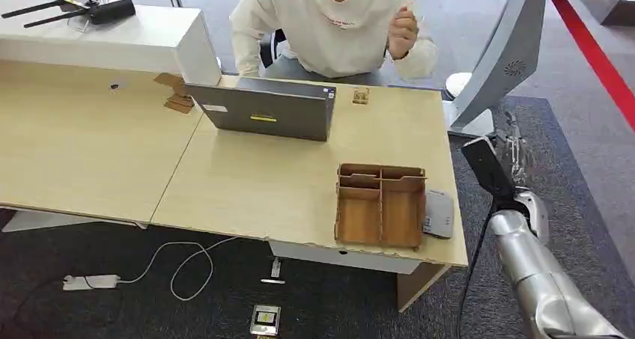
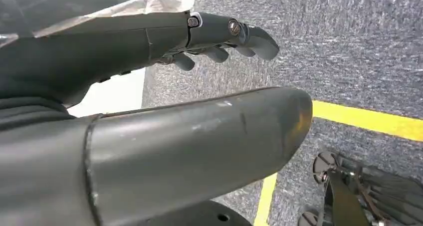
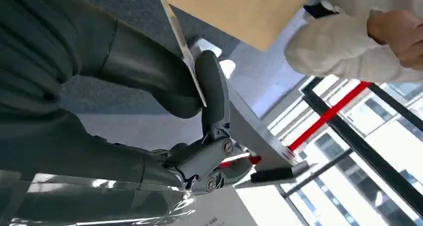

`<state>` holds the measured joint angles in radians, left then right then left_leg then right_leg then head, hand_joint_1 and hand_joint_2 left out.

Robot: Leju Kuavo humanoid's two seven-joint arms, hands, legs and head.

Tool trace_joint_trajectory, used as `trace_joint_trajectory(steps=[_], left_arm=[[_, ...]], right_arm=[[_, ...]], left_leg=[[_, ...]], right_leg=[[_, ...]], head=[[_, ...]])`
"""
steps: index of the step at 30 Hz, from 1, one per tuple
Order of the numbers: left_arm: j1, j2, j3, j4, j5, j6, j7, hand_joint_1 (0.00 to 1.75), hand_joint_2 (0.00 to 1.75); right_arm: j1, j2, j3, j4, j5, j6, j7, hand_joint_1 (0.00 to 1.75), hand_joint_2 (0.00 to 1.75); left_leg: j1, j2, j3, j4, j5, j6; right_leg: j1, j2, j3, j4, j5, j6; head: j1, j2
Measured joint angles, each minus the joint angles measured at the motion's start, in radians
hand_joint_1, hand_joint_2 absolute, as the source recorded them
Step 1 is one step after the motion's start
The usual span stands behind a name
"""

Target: Pass the card to the sensor for recognition and then transmit it.

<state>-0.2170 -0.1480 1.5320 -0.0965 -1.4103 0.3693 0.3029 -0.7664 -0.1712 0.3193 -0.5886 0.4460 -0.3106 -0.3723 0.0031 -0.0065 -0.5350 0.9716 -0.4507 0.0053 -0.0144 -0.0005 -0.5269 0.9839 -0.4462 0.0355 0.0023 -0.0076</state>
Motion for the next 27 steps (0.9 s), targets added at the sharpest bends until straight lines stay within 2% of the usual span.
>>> trace_joint_trajectory(steps=[3,9,18,27], left_arm=[[-0.001,-0.013,0.000,0.000,-0.013,0.024,0.005,0.00,0.00],[-0.001,-0.032,0.000,0.000,-0.020,0.042,0.008,0.00,0.00],[-0.005,-0.075,0.000,0.000,-0.047,0.116,0.011,0.00,0.00],[-0.005,-0.124,0.000,0.000,-0.060,0.214,0.013,0.00,0.00]], right_arm=[[0.039,-0.025,-0.012,-0.019,-0.019,0.043,0.000,1.75,1.75],[0.075,-0.053,-0.021,-0.045,-0.022,0.083,0.000,1.75,1.75],[0.113,-0.046,-0.015,-0.077,0.030,0.167,0.032,1.75,1.75],[0.132,-0.056,-0.010,-0.104,0.045,0.281,0.075,1.75,1.75]], left_leg=[[0.000,0.000,0.000,0.000,0.000,0.000],[0.000,0.001,0.000,0.000,0.000,0.000],[0.000,0.000,0.000,0.000,0.000,0.000],[0.000,0.000,0.000,0.000,0.000,0.000]], right_leg=[[0.000,0.000,0.000,0.000,0.000,0.000],[0.000,0.000,0.000,0.000,0.000,0.000],[0.000,0.000,0.000,0.000,0.000,0.000],[0.000,0.000,0.000,0.000,0.000,0.000]], head=[[0.000,0.000],[0.000,0.000],[0.000,0.000],[0.000,0.000]])
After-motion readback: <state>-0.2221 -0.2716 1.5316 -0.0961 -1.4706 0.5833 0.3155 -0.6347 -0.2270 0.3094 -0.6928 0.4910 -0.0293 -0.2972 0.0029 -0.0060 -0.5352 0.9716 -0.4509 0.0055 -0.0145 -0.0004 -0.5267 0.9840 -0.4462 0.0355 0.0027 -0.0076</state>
